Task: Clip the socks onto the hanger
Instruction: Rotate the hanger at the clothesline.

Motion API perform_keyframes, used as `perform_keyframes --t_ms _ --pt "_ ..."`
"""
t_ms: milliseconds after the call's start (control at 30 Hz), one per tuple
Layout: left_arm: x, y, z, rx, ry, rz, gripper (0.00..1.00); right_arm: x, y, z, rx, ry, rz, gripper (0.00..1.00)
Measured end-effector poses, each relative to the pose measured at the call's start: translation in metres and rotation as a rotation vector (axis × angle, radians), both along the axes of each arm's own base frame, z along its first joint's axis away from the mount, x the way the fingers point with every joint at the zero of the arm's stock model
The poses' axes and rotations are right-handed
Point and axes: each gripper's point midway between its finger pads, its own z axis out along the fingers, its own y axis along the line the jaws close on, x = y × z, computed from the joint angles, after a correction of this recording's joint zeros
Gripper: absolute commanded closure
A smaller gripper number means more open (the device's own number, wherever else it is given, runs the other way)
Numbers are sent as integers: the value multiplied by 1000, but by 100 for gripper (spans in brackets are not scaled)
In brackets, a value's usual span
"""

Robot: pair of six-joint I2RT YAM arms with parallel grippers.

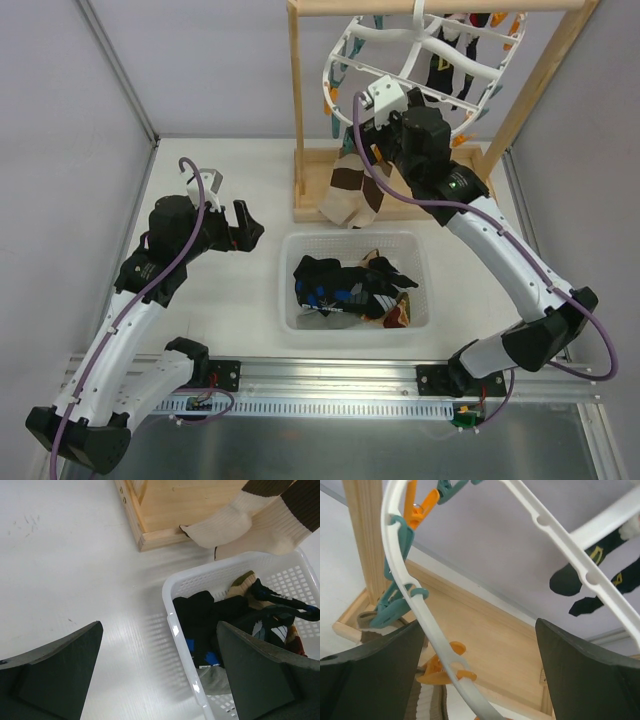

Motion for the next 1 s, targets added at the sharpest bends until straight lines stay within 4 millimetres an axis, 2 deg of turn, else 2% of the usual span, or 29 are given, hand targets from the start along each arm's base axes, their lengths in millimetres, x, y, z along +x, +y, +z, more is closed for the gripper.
perform_keyframes --t_ms 133,267,367,467,600,700,767,867,1000 --pt "0 0 0 3 0 0 1 5 -15 -11 -12 19 -33 6" --pt "1 0 -2 5 4 -2 1 -1 -27 -16 -15 26 -44 6" --pt "2 -1 -5 8 15 -4 1 -12 -36 -11 -4 10 -31 7" --pt "4 -5 -10 6 38 -23 1 -22 -46 -1 10 -16 -24 14" --pt "8 -15 -8 -24 68 -51 1 -31 -62 3 26 -32 -24 15" --pt "13 -28 8 -88 52 -86 1 -31 -78 1 33 -34 -52 15" --pt "18 -39 27 -139 14 -123 1 -31 -89 1 37 -35 -65 15" --pt "29 -57 63 -198 -63 -182 1 -33 -101 6 52 -47 -68 15" --pt "41 -95 115 -241 -178 -294 1 -37 -121 18 83 -74 -92 15"
